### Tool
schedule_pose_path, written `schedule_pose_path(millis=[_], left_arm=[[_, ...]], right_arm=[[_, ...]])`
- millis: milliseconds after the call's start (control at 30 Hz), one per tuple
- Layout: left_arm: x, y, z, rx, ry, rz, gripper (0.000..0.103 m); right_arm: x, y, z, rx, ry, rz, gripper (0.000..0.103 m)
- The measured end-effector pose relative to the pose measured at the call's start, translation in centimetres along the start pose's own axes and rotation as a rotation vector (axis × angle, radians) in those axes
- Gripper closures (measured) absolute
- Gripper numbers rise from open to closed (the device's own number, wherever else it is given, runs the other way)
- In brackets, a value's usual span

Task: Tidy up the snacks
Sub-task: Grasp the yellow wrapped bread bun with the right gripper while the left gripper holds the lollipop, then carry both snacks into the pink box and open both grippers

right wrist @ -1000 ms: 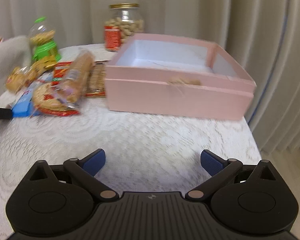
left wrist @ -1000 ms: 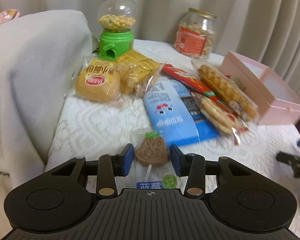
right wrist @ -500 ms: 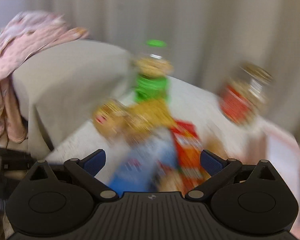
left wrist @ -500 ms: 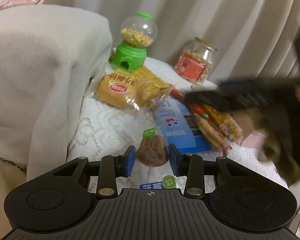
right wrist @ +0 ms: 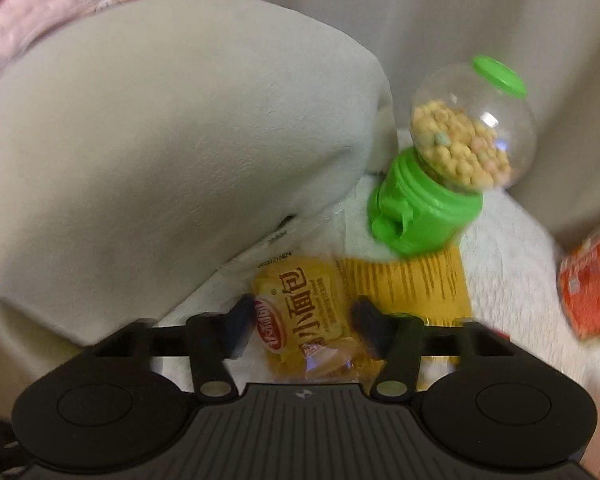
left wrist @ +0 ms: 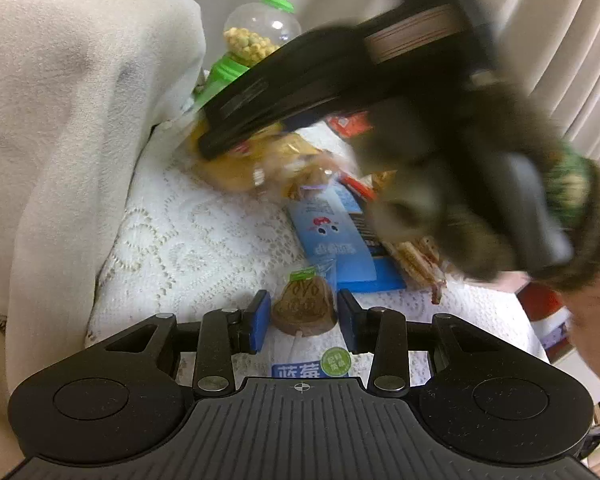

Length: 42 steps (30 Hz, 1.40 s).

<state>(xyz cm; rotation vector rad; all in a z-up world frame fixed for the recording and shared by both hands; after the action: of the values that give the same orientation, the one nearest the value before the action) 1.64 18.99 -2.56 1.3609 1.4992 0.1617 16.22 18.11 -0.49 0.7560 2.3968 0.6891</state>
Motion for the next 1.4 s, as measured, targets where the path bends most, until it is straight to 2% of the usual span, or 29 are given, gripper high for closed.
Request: schedule_pose_path(millis=[100, 267, 467, 567, 667, 767, 867, 933, 967, 1033, 1100, 1133, 1233, 1333, 1400], left_arm=[[-0.5, 0.0, 0.0, -0.007, -0.017, 0.001, 0.062], [-3.8, -0.4, -0.3, -0.005, -0.065, 0.070, 0.062], [-10.2, -1.9, 0.9, 0.074, -0.151, 0.181, 0.062], [-14.7, -2.0, 1.9, 0.109, -0.228, 0.243, 0.062], [-18.5, -0.3, 2.8, 0.099, -0.286, 0.289, 0.061], [-22.4, 3.9, 4.2, 0.041, -0.329, 0.318, 0.061], [-24.4, 8.6, 7.7, 0.007, -0.372, 0.277, 0.061], [-24.5, 11.7, 11.1, 0.013, -0.390, 0.180, 0.060], [-24.2, 12.9, 13.0, 0.042, -0.392, 0.118, 0.060], [-22.7, 14.9, 17.9, 0.103, -0.332, 0.046, 0.060], [-21.4, 15.7, 20.5, 0.082, -0.252, 0.063, 0.060], [-20.8, 15.8, 21.1, 0.078, -0.240, 0.054, 0.060], [-19.0, 14.8, 21.6, 0.088, -0.274, 0.021, 0.060], [-16.3, 13.4, 20.6, 0.072, -0.173, 0.065, 0.060], [-14.5, 12.1, 19.7, 0.061, -0.075, 0.093, 0.060]], right_arm=[[-2.4, -0.9, -3.5, -0.007, 0.025, 0.095, 0.051], [-6.3, -5.0, -9.4, -0.031, -0.026, 0.177, 0.051], [-12.4, -13.3, -16.6, -0.047, -0.118, 0.328, 0.051], [-15.5, -17.9, -19.7, -0.058, -0.200, 0.394, 0.051], [-18.9, -21.3, -23.4, -0.095, -0.282, 0.463, 0.051], [-22.8, -23.3, -27.1, -0.162, -0.366, 0.527, 0.051], [-26.9, -23.5, -29.1, -0.229, -0.426, 0.582, 0.051], [-29.2, -23.1, -29.0, -0.248, -0.437, 0.622, 0.051], [-30.4, -22.7, -28.4, -0.254, -0.429, 0.651, 0.051], [-32.9, -21.3, -26.2, -0.255, -0.397, 0.703, 0.048], [-34.9, -20.0, -22.9, -0.239, -0.394, 0.719, 0.021], [-35.7, -19.8, -21.3, -0.221, -0.395, 0.732, 0.021], [-36.0, -21.4, -17.9, -0.137, -0.356, 0.764, 0.021], [-33.2, -24.1, -16.6, -0.117, -0.286, 0.732, 0.021], [-31.0, -25.5, -15.9, -0.106, -0.238, 0.698, 0.021]])
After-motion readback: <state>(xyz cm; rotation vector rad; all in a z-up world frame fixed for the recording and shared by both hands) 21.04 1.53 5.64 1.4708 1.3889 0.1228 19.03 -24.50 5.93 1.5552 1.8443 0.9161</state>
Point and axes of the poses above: each gripper's, at about its wrist camera, not at the fingertips, and z roughly the way its jaws point, x to its left, y to its top, the point moved 7 cm from there along z, roughly the way its jaws point, and after that the axes turned 15 degrees about -y, right-handed, at the moved point
